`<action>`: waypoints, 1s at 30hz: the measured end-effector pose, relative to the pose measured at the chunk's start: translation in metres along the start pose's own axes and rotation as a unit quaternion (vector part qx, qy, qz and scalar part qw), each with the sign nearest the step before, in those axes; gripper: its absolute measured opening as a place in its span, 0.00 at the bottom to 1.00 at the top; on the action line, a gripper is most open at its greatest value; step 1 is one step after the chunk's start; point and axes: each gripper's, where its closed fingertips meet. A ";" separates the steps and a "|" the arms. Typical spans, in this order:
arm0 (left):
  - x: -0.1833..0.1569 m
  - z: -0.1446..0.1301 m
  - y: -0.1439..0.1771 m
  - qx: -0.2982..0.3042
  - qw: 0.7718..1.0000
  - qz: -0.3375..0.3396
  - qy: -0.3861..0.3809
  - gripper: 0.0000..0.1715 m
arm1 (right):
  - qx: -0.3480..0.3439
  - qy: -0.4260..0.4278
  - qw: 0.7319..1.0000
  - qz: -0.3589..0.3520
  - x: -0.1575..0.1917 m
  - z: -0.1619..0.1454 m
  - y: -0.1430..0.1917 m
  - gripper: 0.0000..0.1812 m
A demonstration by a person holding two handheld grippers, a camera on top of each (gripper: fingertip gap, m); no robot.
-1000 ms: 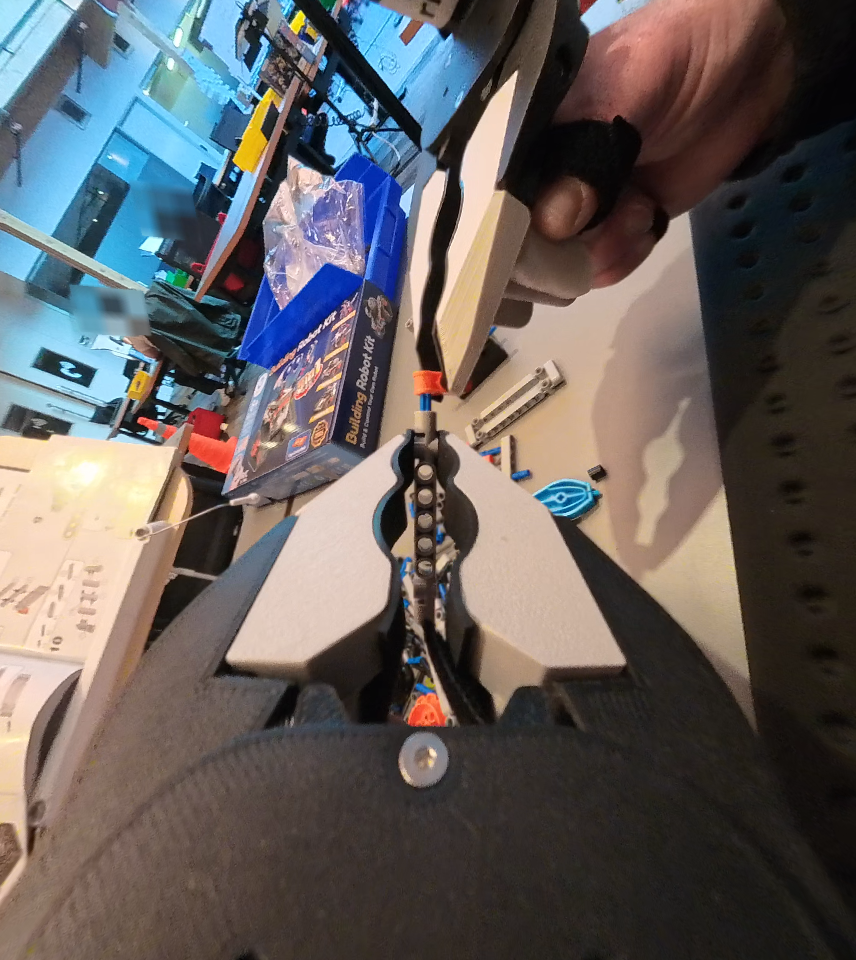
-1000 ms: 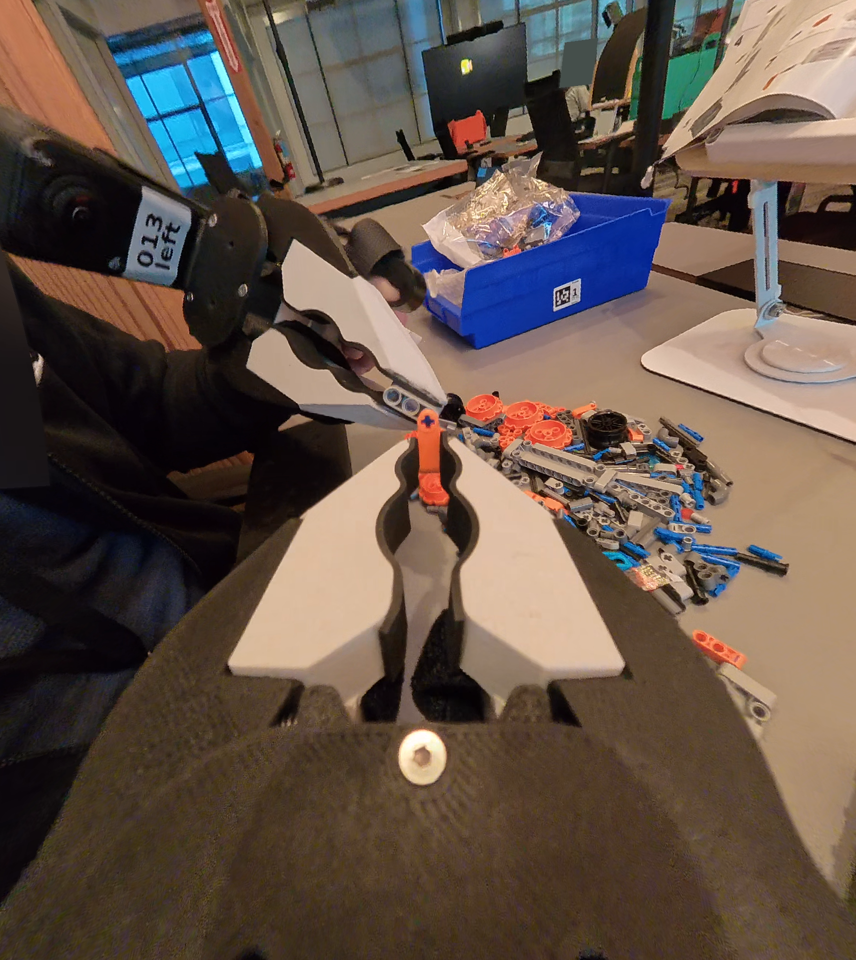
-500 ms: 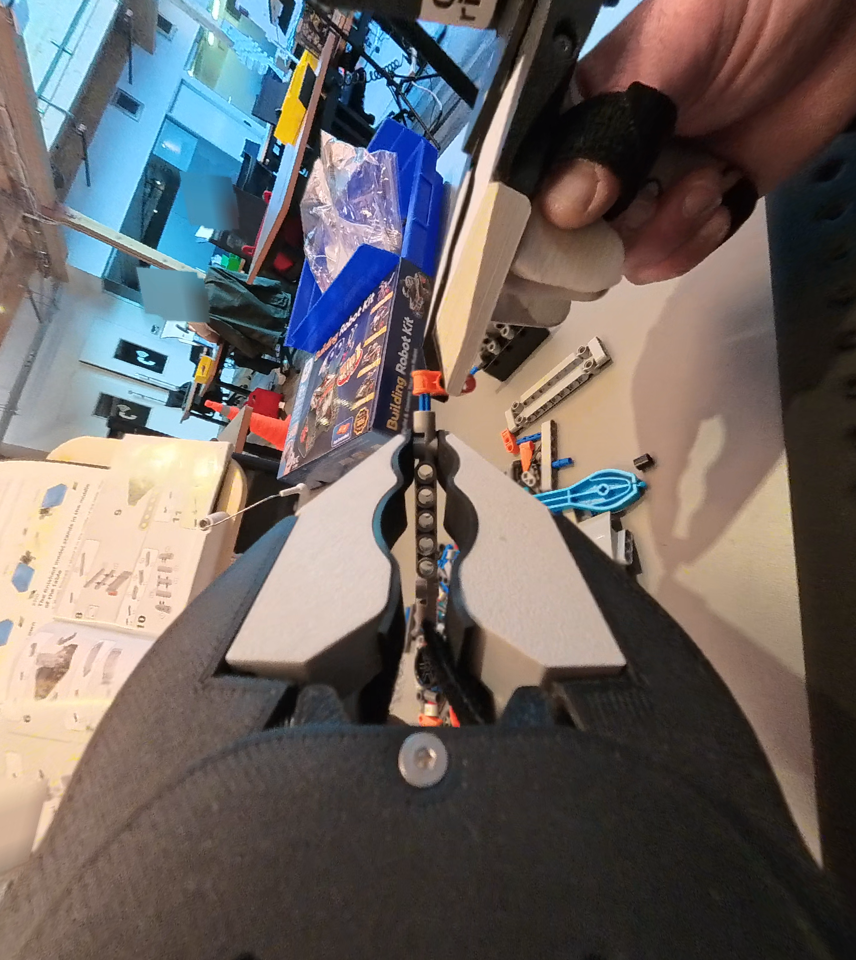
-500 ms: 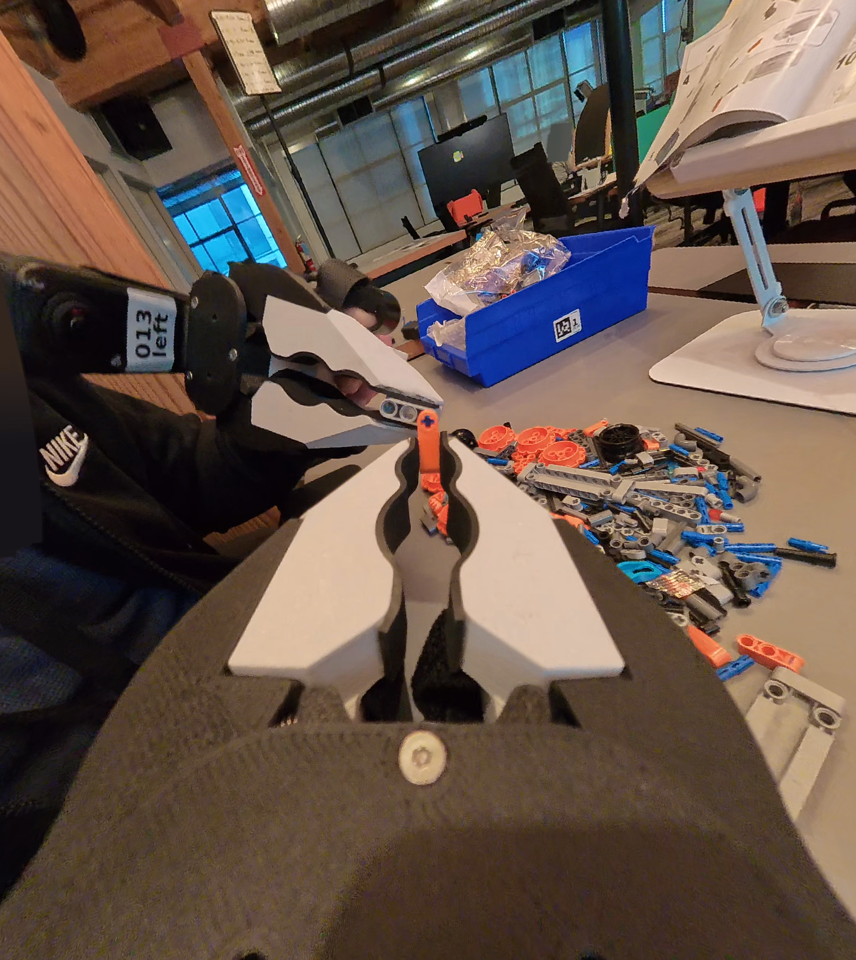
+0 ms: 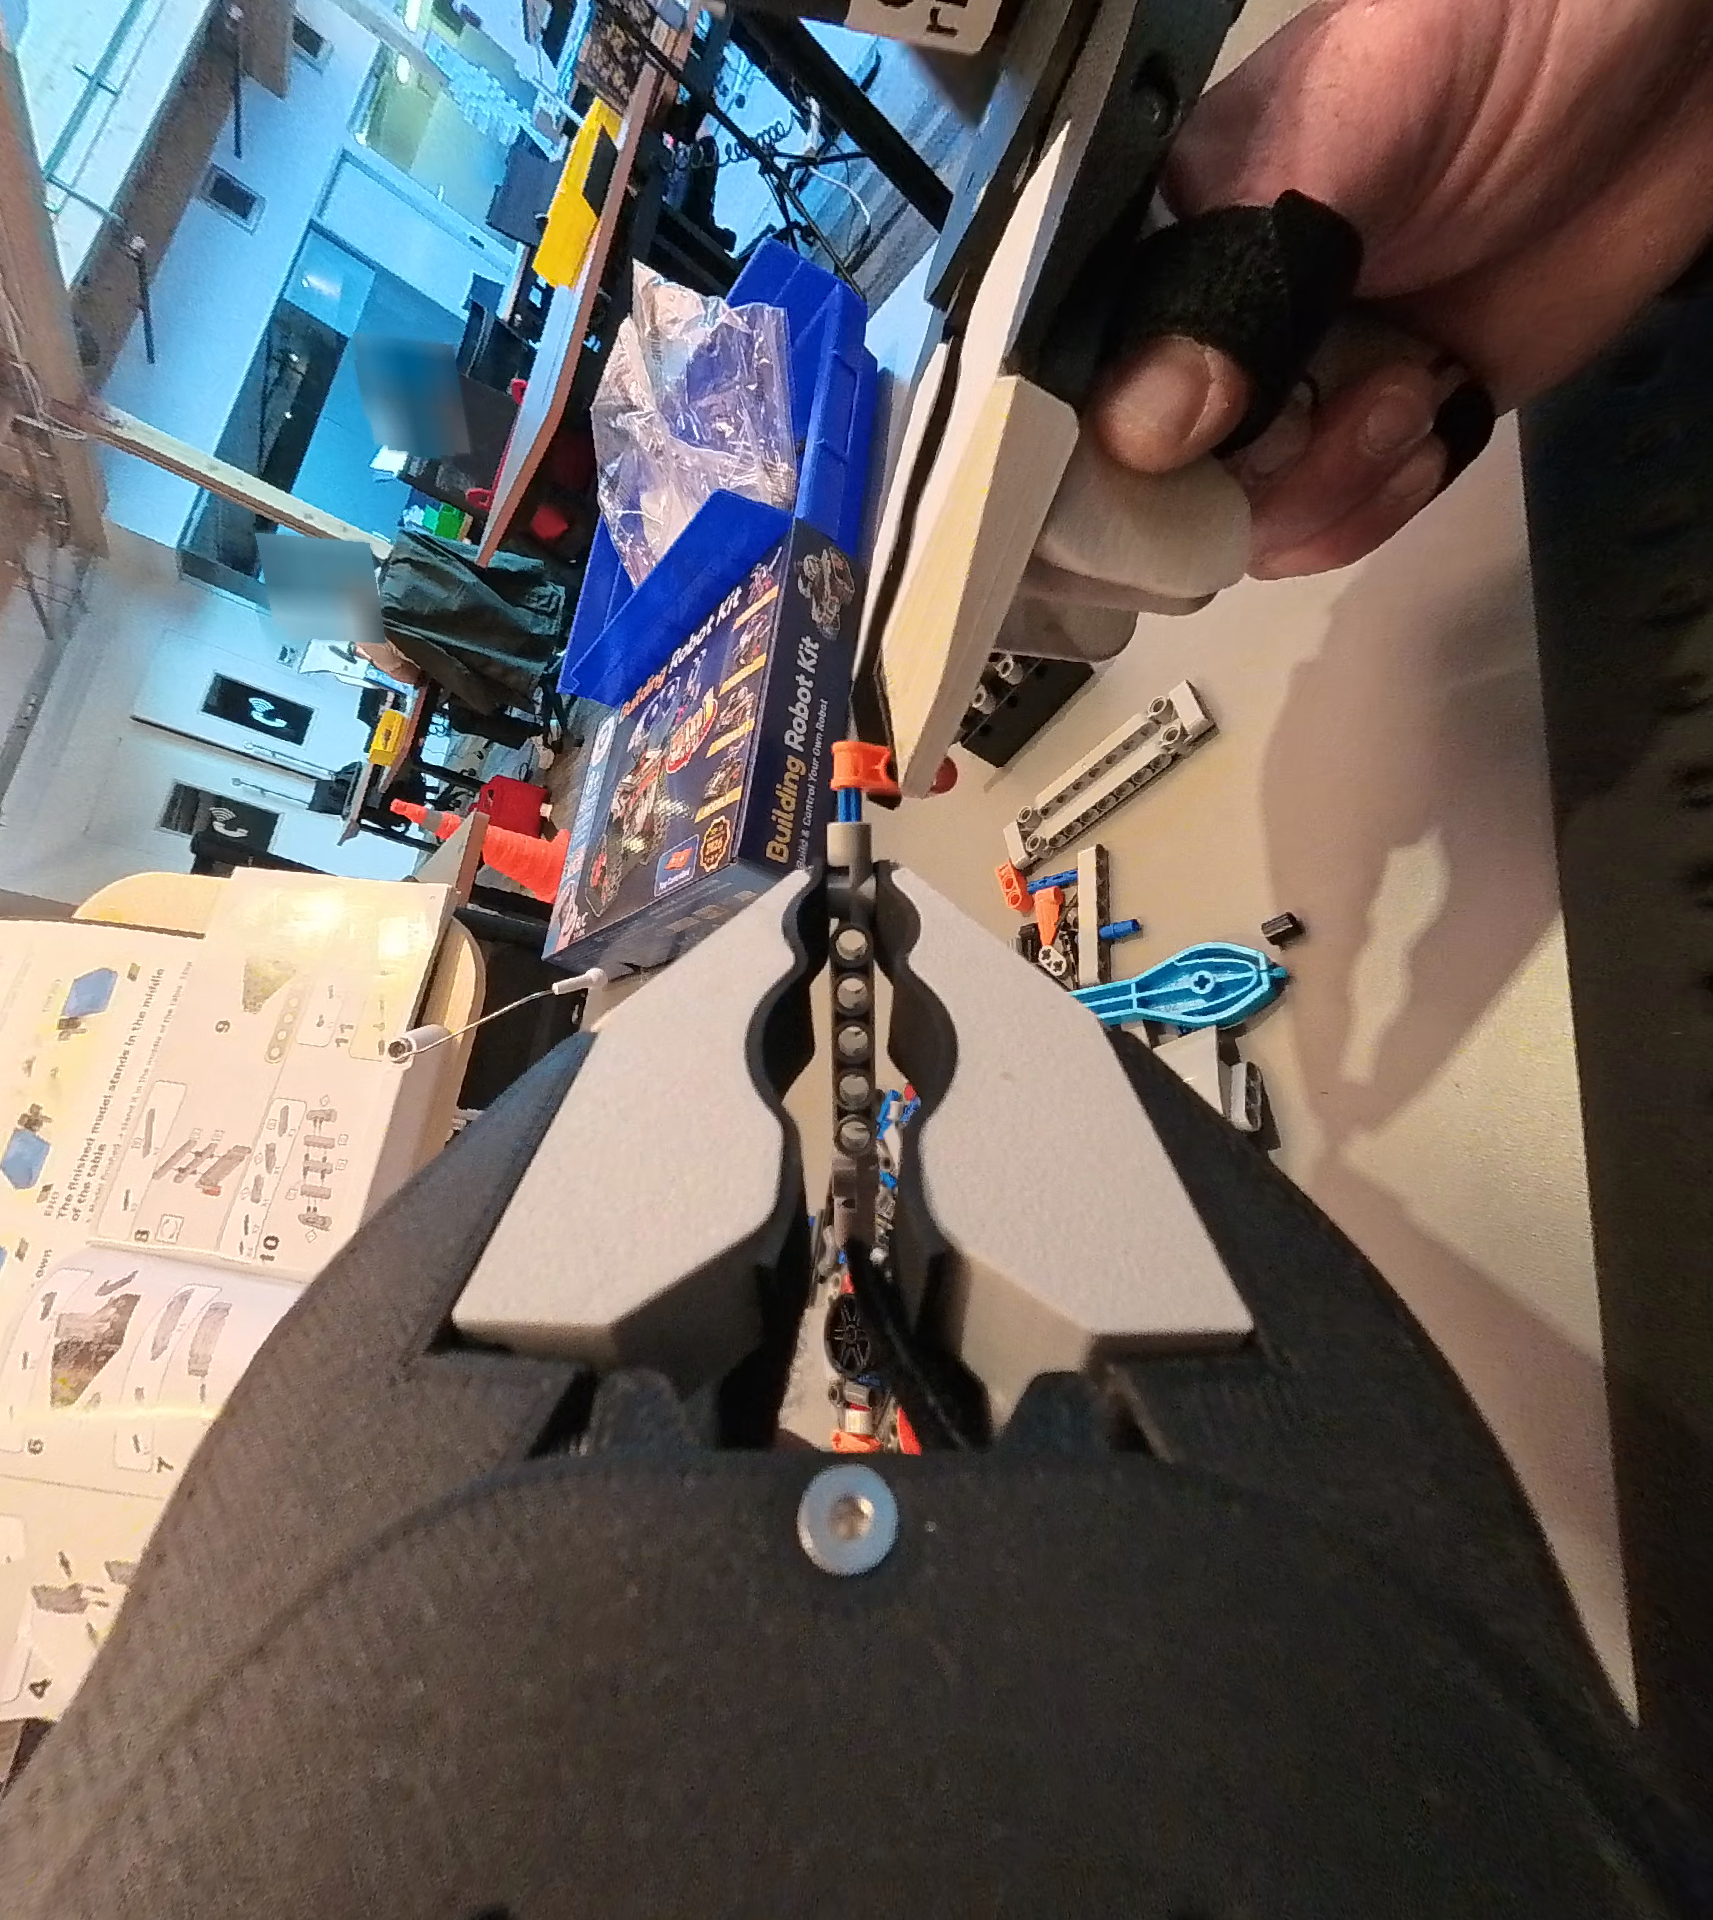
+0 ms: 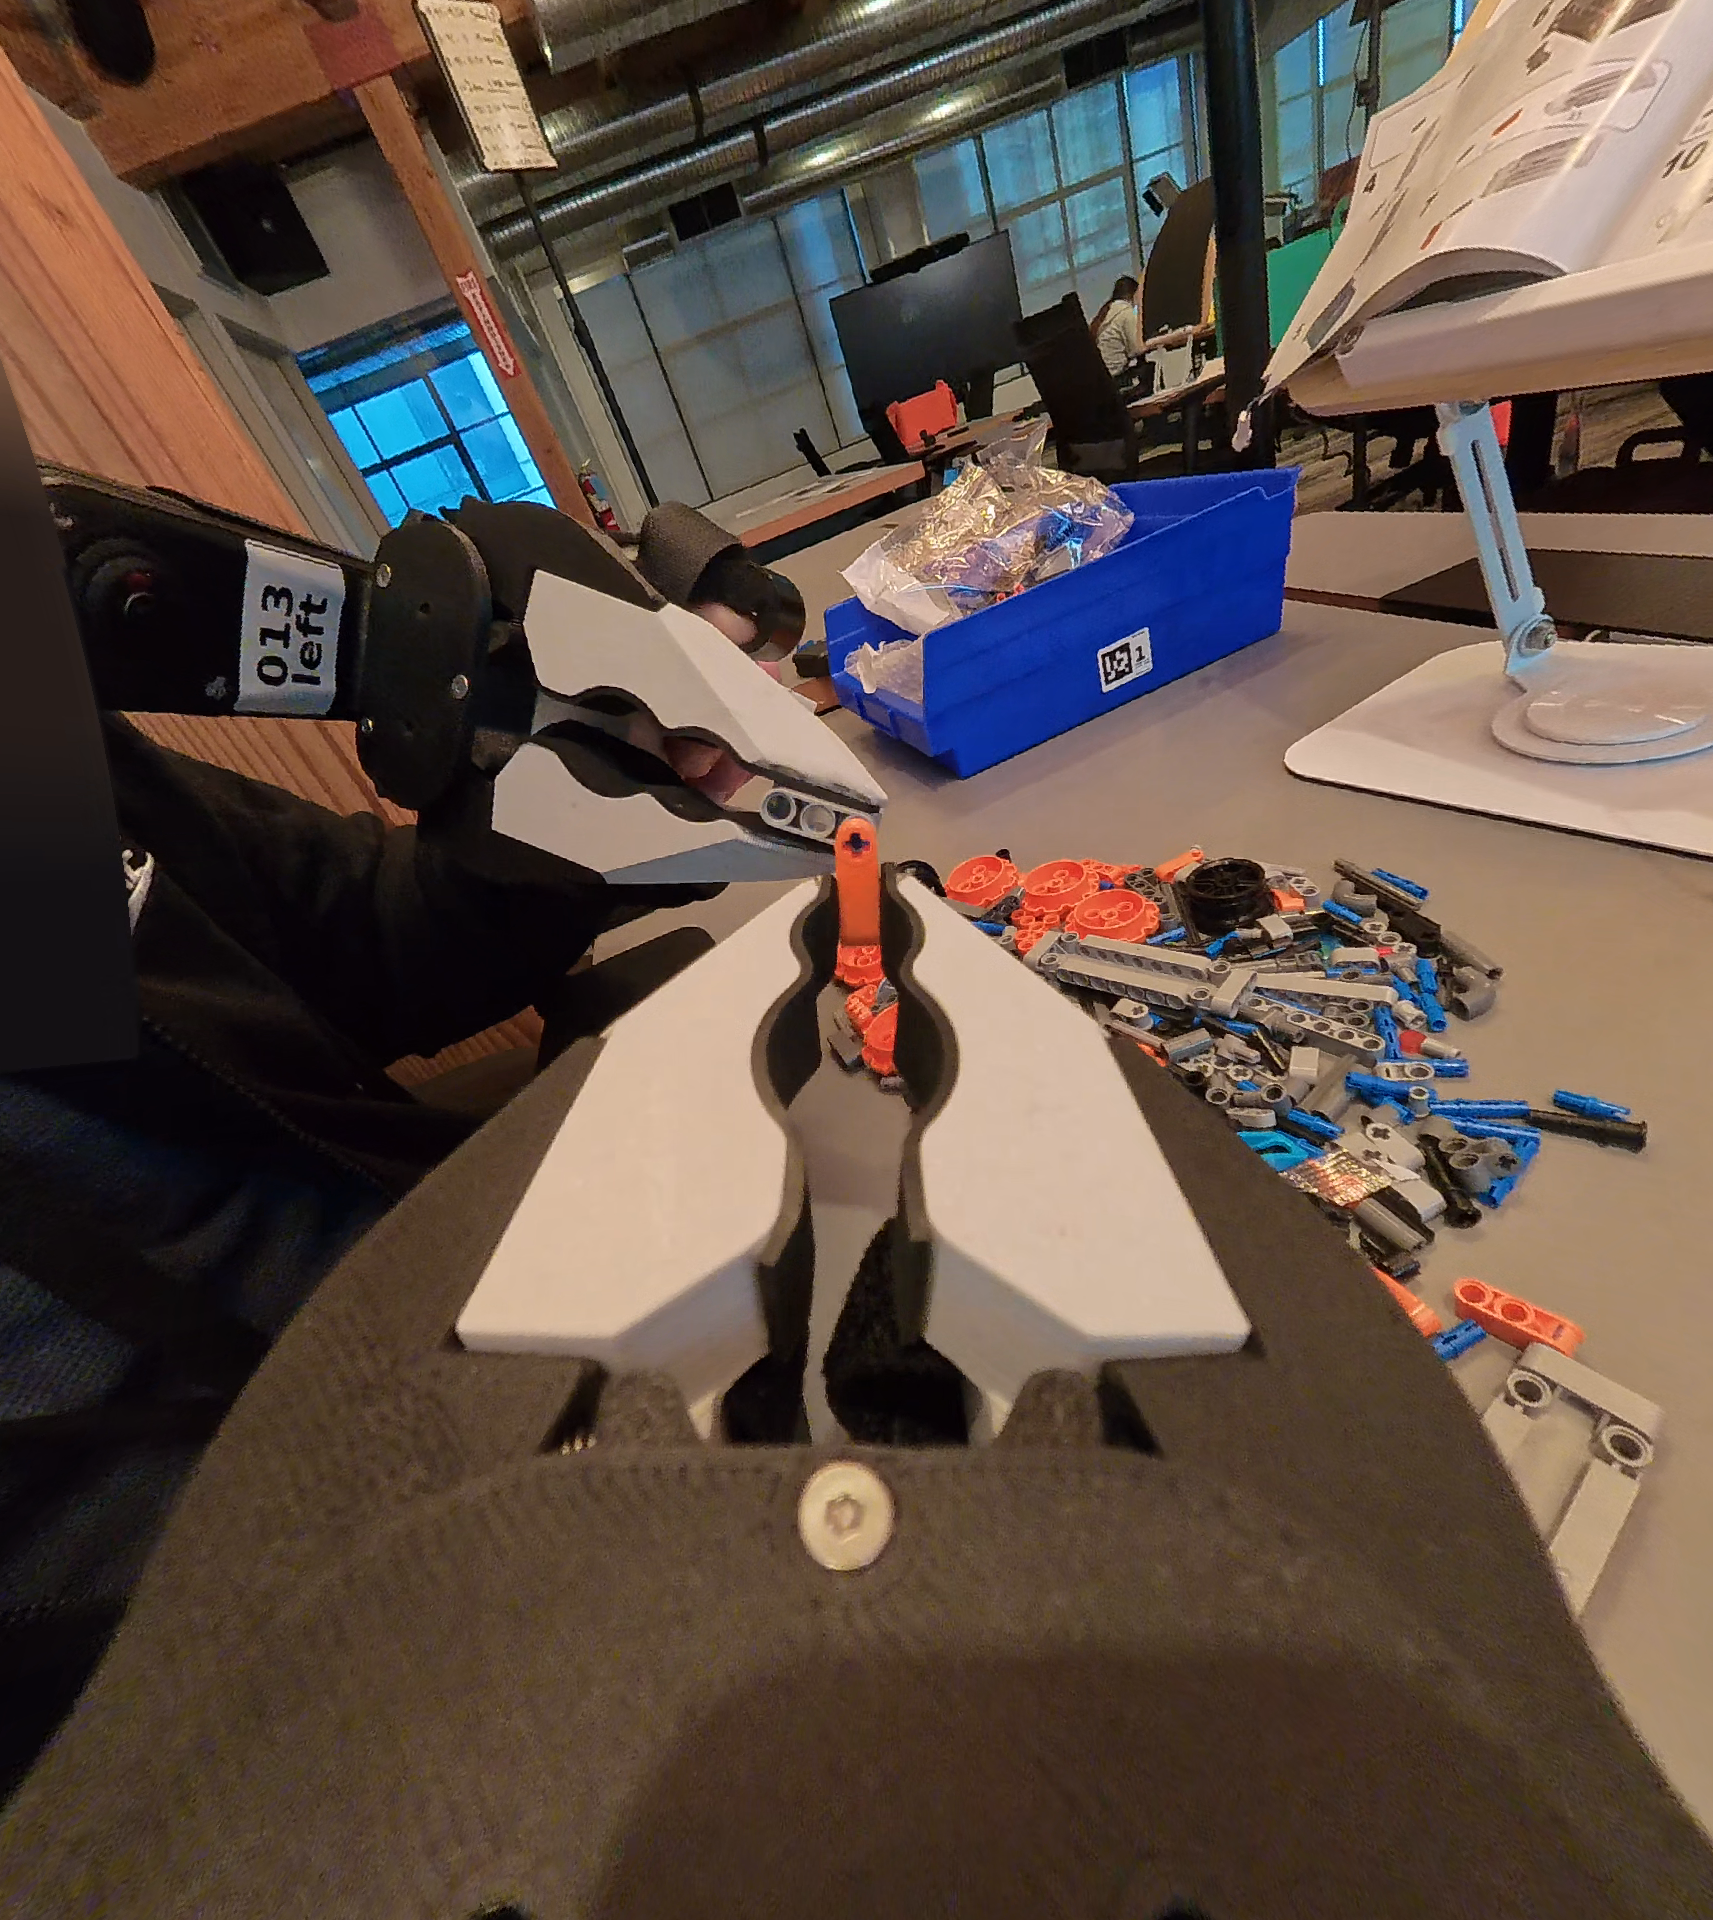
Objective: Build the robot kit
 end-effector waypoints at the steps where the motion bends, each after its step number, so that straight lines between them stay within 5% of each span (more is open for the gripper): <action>1: 0.000 0.000 0.000 0.000 1.000 0.001 -0.001 0.03 | -0.001 -0.002 1.000 0.001 0.000 0.000 0.000 0.03; 18: -0.002 -0.005 -0.005 0.040 0.994 0.007 -0.103 0.03 | 0.038 0.004 0.999 0.000 -0.006 -0.007 0.001 0.03; 26: 0.000 -0.004 -0.006 0.032 0.995 0.005 -0.099 0.03 | 0.036 0.006 0.999 0.000 -0.007 -0.007 0.001 0.03; 30: -0.002 -0.004 -0.005 0.007 0.998 -0.044 -0.035 0.03 | 0.064 0.056 0.996 -0.010 -0.006 -0.008 0.000 0.03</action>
Point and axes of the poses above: each gripper's, where its closed fingertips meet, y back along the fingers, z out of its top, x = y × z across the jaws, and after that the axes turned 7 degrees about y, right-handed
